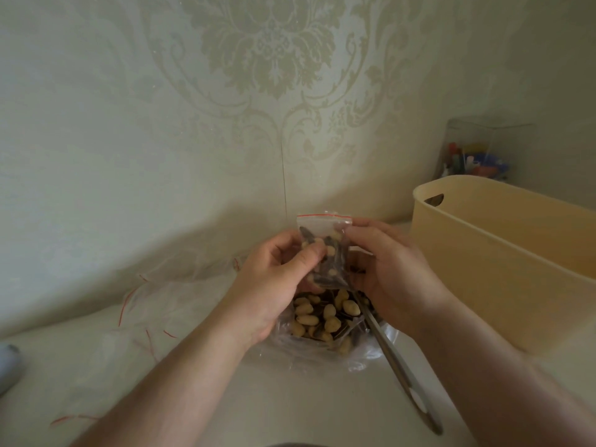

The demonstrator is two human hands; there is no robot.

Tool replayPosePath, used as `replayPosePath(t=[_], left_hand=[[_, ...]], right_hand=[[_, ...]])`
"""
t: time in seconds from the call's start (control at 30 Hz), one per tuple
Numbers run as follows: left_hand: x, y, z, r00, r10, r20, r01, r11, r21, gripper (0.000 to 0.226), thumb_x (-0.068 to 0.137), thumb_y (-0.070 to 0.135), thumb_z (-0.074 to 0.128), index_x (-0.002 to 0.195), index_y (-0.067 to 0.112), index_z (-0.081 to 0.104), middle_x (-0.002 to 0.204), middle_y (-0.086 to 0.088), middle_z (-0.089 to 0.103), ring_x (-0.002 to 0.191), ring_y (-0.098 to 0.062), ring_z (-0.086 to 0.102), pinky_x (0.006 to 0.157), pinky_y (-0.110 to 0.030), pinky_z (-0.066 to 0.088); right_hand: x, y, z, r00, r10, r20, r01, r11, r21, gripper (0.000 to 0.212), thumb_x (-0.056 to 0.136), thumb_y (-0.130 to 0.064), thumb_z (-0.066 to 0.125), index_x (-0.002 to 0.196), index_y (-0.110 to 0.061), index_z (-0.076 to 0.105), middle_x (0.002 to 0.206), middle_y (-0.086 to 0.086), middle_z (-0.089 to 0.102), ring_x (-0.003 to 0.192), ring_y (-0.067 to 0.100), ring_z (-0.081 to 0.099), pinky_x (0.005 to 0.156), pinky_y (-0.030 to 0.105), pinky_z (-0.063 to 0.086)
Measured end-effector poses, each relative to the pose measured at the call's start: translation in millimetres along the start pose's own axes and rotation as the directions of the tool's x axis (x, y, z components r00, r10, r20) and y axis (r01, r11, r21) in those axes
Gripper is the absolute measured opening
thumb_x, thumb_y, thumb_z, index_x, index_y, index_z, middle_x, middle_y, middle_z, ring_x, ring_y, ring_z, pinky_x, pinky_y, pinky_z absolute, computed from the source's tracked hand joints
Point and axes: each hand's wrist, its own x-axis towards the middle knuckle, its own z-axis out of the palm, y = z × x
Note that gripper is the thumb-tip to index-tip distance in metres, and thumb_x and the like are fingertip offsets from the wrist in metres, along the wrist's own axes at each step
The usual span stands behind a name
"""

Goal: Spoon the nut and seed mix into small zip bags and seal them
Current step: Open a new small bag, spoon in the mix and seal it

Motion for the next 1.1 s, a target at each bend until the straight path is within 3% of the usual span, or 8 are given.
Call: replayPosePath(t=[0.13,0.3,0.4,0.47,0.67,0.87,1.1], left_hand=[[-3.8,2.1,-0.4,0.999,-0.002,0.046,0.001,1.0,0.017,0.023,0.082,0.027,0.078,0.104,0.023,0.076,0.082,0.006,0.073,0.082,-0.013,0.072,0.067,-0.027,0.058],[2.2,0.5,-1.8,0.98,0.074,-0.183,-0.079,0.997,-0.016,0.004,0.092,0.022,0.075,0.091,0.02,0.078,0.092,-0.009,0.077,0.089,-0.025,0.072,0.094,-0.053,0.06],[5.0,-1.6,-5.0,0.969,0.085,-0.234,-0.088,0.996,-0.003,0.016,0.081,0.032,0.08,0.091,0.019,0.08,0.094,-0.011,0.079,0.09,-0.027,0.073,0.099,-0.058,0.058],[6.0,-2.4,-5.7,0.965,0.076,-0.249,-0.077,0.997,0.008,0.022,0.08,0.033,0.081,0.095,0.016,0.081,0.095,-0.011,0.079,0.091,-0.027,0.074,0.099,-0.057,0.058],[7.3,-5.5,-8.4,0.967,0.082,-0.24,-0.072,0.996,0.048,0.011,0.096,0.019,0.073,0.1,0.021,0.083,0.099,-0.008,0.081,0.101,-0.031,0.076,0.101,-0.052,0.058],[5.3,-4.3,-8.4,0.967,0.09,-0.237,-0.077,0.995,0.064,0.011,0.096,0.016,0.073,0.1,0.018,0.082,0.096,-0.004,0.08,0.093,-0.018,0.074,0.1,-0.045,0.059],[7.6,-5.6,-8.2,0.966,0.07,-0.249,-0.068,0.998,0.015,0.011,0.096,0.014,0.073,0.096,0.018,0.083,0.094,-0.006,0.079,0.09,-0.017,0.072,0.097,-0.041,0.058]], right_hand=[[0.8,3.2,-1.5,0.998,-0.045,-0.052,0.043,0.999,-0.03,0.019,0.104,-0.018,0.062,0.106,-0.004,0.074,0.102,0.024,0.077,0.097,0.042,0.075,0.084,0.053,0.063],[0.4,5.9,-0.8,0.99,-0.114,-0.08,0.105,0.988,-0.112,0.013,0.1,-0.015,0.067,0.097,-0.005,0.074,0.091,0.018,0.077,0.081,0.031,0.075,0.073,0.044,0.063],[1.7,7.5,-0.7,0.983,-0.155,-0.099,0.136,0.976,-0.171,0.011,0.097,-0.015,0.071,0.096,-0.005,0.074,0.09,0.017,0.078,0.082,0.033,0.076,0.076,0.047,0.064],[2.9,7.8,-2.1,0.981,-0.149,-0.126,0.126,0.977,-0.174,0.012,0.097,-0.017,0.072,0.096,-0.005,0.075,0.09,0.017,0.078,0.085,0.036,0.077,0.077,0.05,0.064],[2.9,3.0,-4.9,0.975,-0.147,-0.165,0.113,0.974,-0.197,0.012,0.096,-0.018,0.073,0.099,-0.006,0.076,0.086,0.012,0.078,0.081,0.029,0.078,0.069,0.04,0.064],[3.1,4.6,-4.8,0.963,-0.188,-0.194,0.125,0.947,-0.296,0.01,0.095,-0.022,0.075,0.097,-0.013,0.078,0.088,0.007,0.079,0.085,0.027,0.078,0.076,0.046,0.066],[0.9,4.2,-1.6,0.955,-0.228,-0.192,0.159,0.935,-0.317,0.01,0.095,-0.02,0.075,0.092,-0.01,0.076,0.079,0.004,0.078,0.074,0.022,0.078,0.065,0.037,0.065]])
